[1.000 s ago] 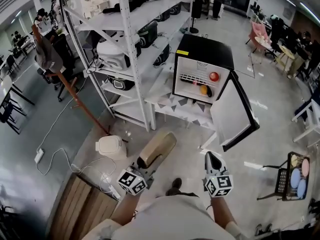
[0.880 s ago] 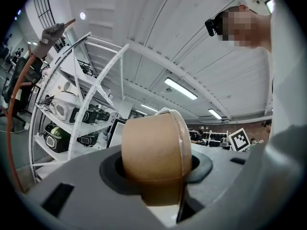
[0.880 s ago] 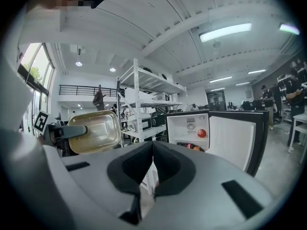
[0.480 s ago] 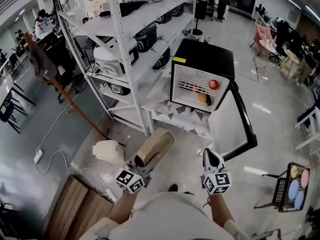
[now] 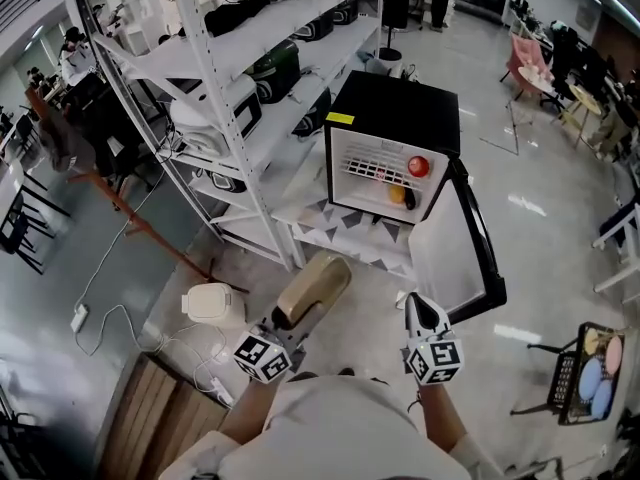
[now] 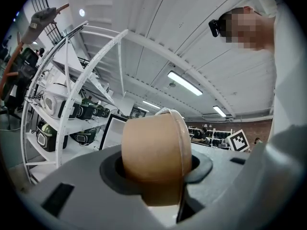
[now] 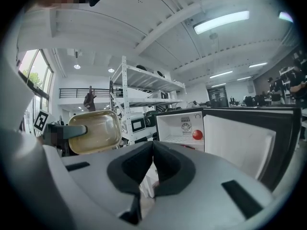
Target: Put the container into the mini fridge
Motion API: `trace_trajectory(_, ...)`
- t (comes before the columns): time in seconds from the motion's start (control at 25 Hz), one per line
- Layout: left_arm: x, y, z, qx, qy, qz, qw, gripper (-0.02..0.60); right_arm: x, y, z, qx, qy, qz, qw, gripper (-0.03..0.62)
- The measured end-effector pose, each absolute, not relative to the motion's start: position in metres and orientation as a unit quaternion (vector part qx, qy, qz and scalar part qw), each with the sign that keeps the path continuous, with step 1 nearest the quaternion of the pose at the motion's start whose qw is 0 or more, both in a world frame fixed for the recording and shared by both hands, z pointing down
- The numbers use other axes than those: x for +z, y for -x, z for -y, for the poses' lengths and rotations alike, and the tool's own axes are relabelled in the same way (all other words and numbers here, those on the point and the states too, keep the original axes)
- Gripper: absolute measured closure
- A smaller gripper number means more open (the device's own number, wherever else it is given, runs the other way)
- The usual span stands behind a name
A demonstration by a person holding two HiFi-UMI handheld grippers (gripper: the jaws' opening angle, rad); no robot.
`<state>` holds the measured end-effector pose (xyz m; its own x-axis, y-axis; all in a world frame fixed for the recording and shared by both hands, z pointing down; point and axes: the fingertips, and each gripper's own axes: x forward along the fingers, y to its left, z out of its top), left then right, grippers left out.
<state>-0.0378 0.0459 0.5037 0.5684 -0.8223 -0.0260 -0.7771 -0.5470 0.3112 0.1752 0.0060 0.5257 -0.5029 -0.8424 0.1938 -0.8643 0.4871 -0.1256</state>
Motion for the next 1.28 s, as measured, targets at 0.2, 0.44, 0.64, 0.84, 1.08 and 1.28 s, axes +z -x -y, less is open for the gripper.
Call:
trace_trajectory(0.2,0.503,0.033,-0.027,-0.08,-0.878,0.453,0.131,0.4,0.528,-0.18,0.006,0.107,-0.499,0.858,0.049,0.588)
trace_trajectory(0.44,0.509,0.04,0.002,-0.077,-0.881,0.447,0.137,0.4,0.536,-0.176,0.026,0.113,-0.506,0.853,0.056,0.588)
trace_trajectory(0.64,0.512,0.054,0.04,-0.076,-0.889,0.43,0.137,0.4,0.536,-0.169,0.056,0.109,-0.527,0.841,0.058,0.588)
trace_trajectory(0.84,0.511,0.074,0.086,-0.076,-0.897,0.411,0.14,0.4,0.529,-0.146,0.09,0.102,-0.541,0.833,0.063,0.588)
trace_trajectory(1.08,0.522,0.093,0.136,-0.074,-0.905,0.389,0.155,0.4,0.532,-0.123,0.128,0.104,-0.561,0.818,0.068,0.588)
trace_trajectory(1.28,0.528,0.107,0.171,-0.073,-0.911,0.369,0.171,0.4,0.535,-0.105,0.149,0.109,-0.575,0.807,0.08,0.588)
